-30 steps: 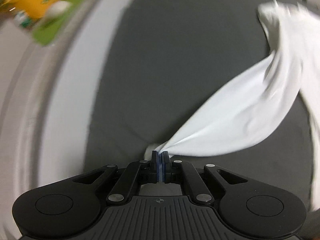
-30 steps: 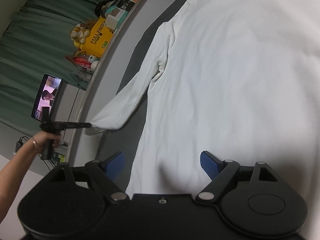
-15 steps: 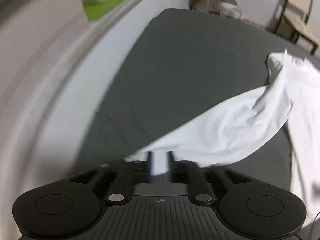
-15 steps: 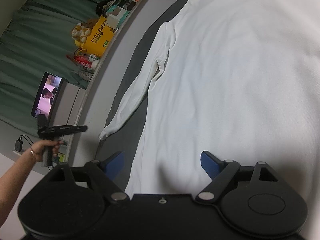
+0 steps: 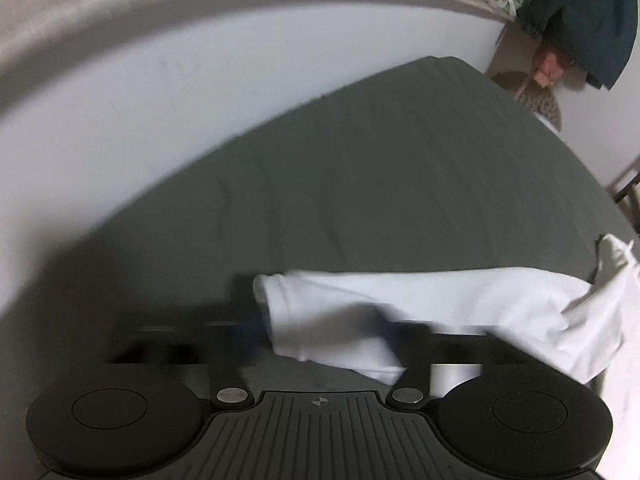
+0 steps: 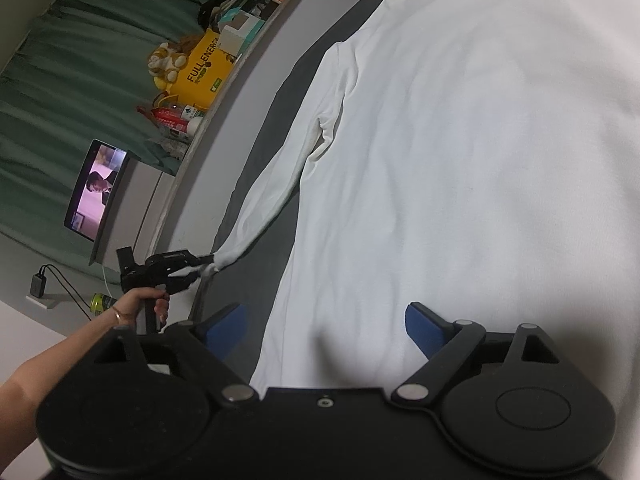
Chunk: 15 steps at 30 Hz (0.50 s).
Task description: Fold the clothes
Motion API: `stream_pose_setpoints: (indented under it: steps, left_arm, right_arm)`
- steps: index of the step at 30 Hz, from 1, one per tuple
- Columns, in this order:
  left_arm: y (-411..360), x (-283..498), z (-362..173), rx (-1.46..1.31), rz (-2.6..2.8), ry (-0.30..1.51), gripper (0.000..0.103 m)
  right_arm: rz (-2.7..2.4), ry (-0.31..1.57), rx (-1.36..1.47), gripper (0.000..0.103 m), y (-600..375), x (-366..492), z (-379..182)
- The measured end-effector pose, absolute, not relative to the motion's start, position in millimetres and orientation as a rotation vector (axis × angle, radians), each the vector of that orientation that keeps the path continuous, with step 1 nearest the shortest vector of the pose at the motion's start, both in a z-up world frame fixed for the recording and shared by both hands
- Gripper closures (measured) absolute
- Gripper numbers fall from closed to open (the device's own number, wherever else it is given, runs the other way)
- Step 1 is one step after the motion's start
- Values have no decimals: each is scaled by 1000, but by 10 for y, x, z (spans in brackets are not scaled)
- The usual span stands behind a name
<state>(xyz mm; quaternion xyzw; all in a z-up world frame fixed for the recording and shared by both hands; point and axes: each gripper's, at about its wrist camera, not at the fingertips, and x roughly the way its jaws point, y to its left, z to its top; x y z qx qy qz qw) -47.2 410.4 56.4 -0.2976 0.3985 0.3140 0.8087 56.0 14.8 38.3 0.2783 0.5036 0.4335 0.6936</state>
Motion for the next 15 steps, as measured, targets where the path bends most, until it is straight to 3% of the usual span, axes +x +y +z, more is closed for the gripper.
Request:
stream_pose_setpoints:
  steps: [8,11,15]
  left_arm:
    - [3877,-896,1522,-658,582,457,95]
    - [3998,-1013,1560,-653,703,547,95]
    - [4040,-900,1149,-614,786,699,94]
  right_arm:
    - [969,1122,625,14,144,548,383]
    - [968,1118,618,14,154,536,391]
    - [969,1121,622,14,146,546,395]
